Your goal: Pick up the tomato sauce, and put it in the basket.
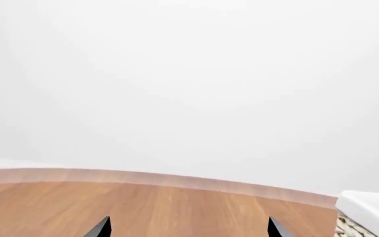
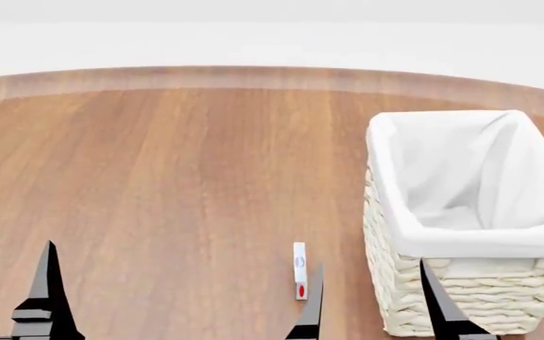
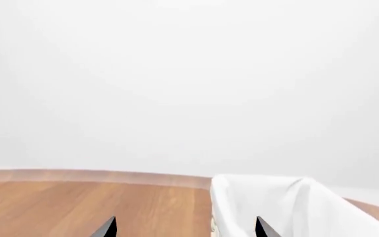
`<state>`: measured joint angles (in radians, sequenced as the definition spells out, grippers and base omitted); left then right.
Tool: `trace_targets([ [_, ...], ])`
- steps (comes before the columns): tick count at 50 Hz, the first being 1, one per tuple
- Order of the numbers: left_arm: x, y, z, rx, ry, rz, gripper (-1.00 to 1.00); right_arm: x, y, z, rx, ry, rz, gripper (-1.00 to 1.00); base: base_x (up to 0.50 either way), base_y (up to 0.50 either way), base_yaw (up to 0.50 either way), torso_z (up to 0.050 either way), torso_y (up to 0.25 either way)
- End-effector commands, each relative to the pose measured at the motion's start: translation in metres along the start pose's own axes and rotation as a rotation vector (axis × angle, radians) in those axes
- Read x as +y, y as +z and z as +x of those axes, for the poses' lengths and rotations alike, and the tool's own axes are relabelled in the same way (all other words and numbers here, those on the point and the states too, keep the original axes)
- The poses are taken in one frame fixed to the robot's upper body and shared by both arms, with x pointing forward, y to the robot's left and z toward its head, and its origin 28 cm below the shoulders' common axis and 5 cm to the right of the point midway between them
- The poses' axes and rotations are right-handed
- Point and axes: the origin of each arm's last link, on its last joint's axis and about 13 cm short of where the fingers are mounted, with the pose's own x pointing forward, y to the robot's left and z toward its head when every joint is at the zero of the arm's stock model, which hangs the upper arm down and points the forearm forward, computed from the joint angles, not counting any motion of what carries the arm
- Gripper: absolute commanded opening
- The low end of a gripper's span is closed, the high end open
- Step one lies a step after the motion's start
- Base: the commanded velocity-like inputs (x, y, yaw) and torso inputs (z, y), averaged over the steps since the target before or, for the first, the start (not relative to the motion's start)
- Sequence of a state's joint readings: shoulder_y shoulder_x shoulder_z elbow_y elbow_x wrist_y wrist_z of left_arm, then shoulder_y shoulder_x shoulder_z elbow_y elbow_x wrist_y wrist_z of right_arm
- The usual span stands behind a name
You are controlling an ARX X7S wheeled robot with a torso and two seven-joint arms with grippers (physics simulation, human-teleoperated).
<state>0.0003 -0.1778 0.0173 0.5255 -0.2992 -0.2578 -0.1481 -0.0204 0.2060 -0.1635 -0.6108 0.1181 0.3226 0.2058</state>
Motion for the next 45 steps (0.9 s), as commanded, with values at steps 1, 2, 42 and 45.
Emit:
trace_targets([
  [1, 0.001, -0.002, 0.0, 0.006, 0.001, -0.005, 1.0, 0.001, -0.001, -0.011, 0.017, 0.0, -0.007, 1.0, 0.0, 0.0, 0.0, 0.0, 0.0],
  [2, 0.002, -0.002, 0.0, 0.006, 0.003, -0.004, 1.0, 0.001, 0.0, -0.016, 0.019, -0.002, -0.005, 1.0, 0.0, 0.0, 0.0, 0.0, 0.0],
  [42, 0.007, -0.023, -0.005, 0.068, -0.04, -0.038, 1.0, 0.014, -0.056, -0.16, 0.295, -0.146, 0.015, 1.0, 0.0, 0.0, 0.0, 0.0, 0.0],
  [45, 0.007, -0.022, -0.006, 0.068, -0.042, -0.039, 1.0, 0.014, -0.058, -0.163, 0.298, -0.149, 0.013, 1.0, 0.0, 0.0, 0.0, 0.0, 0.0],
])
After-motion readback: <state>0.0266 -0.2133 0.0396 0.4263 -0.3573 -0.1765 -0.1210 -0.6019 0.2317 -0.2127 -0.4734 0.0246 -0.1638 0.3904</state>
